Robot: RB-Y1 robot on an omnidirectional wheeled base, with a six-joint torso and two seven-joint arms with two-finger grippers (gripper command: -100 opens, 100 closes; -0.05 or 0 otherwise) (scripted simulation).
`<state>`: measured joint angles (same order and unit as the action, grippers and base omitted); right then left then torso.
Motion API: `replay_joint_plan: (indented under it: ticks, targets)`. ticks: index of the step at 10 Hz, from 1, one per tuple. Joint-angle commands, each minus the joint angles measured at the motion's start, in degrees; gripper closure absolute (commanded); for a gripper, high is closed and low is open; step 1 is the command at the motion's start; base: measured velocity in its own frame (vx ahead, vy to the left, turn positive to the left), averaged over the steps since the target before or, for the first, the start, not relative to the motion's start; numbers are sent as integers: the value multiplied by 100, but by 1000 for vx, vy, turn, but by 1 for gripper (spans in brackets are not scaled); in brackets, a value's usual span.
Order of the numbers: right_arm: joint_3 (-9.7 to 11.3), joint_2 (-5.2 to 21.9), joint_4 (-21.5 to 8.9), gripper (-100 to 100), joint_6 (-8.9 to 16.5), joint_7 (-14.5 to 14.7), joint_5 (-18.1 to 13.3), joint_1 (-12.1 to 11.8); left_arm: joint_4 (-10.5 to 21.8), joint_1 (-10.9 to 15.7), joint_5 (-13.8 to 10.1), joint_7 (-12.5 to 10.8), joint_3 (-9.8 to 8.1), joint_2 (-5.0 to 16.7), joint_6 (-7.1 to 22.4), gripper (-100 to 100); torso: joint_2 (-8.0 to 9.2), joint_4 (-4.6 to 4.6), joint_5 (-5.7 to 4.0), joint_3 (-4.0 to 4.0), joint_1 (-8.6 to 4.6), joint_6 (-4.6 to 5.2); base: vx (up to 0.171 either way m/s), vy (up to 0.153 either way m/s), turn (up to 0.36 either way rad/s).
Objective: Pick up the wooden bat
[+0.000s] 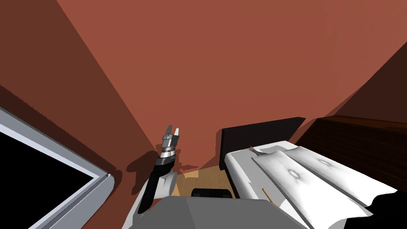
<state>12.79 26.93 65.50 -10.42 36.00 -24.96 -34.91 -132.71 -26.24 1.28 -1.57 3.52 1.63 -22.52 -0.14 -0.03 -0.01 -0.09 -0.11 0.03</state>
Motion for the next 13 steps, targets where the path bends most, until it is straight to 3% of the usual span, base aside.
replay_joint_plan:
  ticks: [1, 3, 5, 13]
  targets:
    - [12, 41, -286, -100, 140, 264, -132, 0, 0, 0, 0, 0, 0, 0, 0, 0, 0, 0, 0, 0, 0, 0, 52, -69, 91]
    - [17, 66, -500, -100, 203, 403, -206, 20, 0, 0, 0, 0, 0, 0, 0, 0, -2, 0, -2, -1, -2, 1, 45, -56, 28]
    - [17, 66, -500, -100, 203, 403, -206, 20, 0, 0, 0, 0, 0, 0, 0, 0, 5, 1, 0, 2, 5, 1, 22, -22, 10]
    - [16, 185, -1548, -100, 554, 1186, -652, 187, 0, 0, 0, 0, 0, 0, 0, 0, 3, 0, -2, 1, -9, 1, 34, -55, 32]
